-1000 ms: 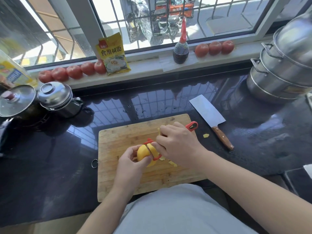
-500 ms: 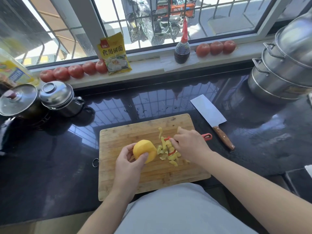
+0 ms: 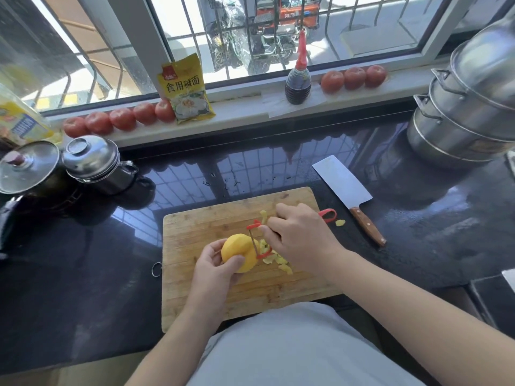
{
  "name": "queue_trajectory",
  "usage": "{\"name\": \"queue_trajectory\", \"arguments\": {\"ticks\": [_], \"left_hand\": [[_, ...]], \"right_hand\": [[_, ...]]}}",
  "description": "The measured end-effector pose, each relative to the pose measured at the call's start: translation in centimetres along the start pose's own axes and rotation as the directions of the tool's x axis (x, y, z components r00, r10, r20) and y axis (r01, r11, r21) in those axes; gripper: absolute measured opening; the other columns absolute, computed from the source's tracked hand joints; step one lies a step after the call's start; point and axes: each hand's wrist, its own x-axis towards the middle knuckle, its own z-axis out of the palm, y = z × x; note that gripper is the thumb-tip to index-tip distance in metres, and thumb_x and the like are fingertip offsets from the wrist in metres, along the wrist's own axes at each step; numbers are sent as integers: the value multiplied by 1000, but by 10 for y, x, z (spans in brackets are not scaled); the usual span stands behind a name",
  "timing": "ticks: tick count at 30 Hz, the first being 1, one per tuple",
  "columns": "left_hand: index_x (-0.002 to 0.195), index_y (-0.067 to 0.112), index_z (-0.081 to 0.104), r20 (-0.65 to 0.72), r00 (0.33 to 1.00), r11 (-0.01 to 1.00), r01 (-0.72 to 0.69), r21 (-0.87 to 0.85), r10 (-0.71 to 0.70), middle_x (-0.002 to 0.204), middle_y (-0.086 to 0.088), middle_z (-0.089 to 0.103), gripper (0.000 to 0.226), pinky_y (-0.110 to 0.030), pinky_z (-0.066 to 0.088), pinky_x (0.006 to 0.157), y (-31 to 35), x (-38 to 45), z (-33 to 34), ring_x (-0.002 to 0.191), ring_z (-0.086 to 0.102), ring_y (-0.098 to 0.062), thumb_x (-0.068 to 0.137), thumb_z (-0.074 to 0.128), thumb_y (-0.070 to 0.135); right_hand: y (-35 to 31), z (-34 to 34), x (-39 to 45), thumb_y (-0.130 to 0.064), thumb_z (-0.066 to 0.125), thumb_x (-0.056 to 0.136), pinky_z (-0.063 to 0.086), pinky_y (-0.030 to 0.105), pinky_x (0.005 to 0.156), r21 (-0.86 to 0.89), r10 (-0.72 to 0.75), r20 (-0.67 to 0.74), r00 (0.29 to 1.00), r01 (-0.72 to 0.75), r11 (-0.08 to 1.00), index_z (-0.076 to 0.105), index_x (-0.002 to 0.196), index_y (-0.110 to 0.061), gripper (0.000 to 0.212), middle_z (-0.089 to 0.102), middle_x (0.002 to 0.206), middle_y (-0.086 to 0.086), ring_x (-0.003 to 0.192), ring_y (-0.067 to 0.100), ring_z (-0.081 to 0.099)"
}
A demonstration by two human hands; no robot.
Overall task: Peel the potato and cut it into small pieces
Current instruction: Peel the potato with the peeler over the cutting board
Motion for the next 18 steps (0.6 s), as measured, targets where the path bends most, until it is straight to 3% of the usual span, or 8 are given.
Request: {"name": "queue_trajectory", "arguments": {"ticks": [8, 11, 14, 18], "left_hand": [[118, 14, 60, -86, 991, 993, -109, -33, 106, 121, -14, 70, 32, -38, 61, 87, 1, -7, 4, 110, 71, -25, 93, 72, -2], [119, 14, 58, -138, 983, 991, -125, -45, 117, 122, -12, 69, 31, -36, 61, 88, 1, -8, 3, 115, 69, -26, 94, 71, 1], [125, 14, 57, -150, 983, 986, -121, -117, 102, 124, -9, 69, 35, -39, 59, 94, 7, -7, 0, 116, 70, -23, 95, 71, 4], [132, 10, 56, -86, 996, 963, -9, -269, -14, 130, -14, 68, 39, -42, 56, 99, 12, 1, -5, 114, 69, -26, 95, 69, 4]], "right_hand": [[-17, 4, 2, -41, 39, 103, 35, 34, 56, -22, 102, 71, 992, -101, 995, 64, 69, -20, 47, 51, 70, -3, 54, 19, 39], [-11, 8, -6, -40, 42, 102, 40, 35, 61, -118, 185, 144, 972, -168, 979, 66, 68, -21, 46, 53, 69, -3, 56, 18, 38], [7, 19, -15, -41, 37, 106, 39, 35, 66, -104, 361, 345, 866, -347, 932, 55, 68, -22, 46, 47, 73, -5, 65, 22, 49], [16, 23, -19, -42, 33, 107, 47, 38, 70, -102, 447, 376, 812, -443, 890, 58, 70, -20, 50, 51, 76, -2, 70, 23, 56]]}}
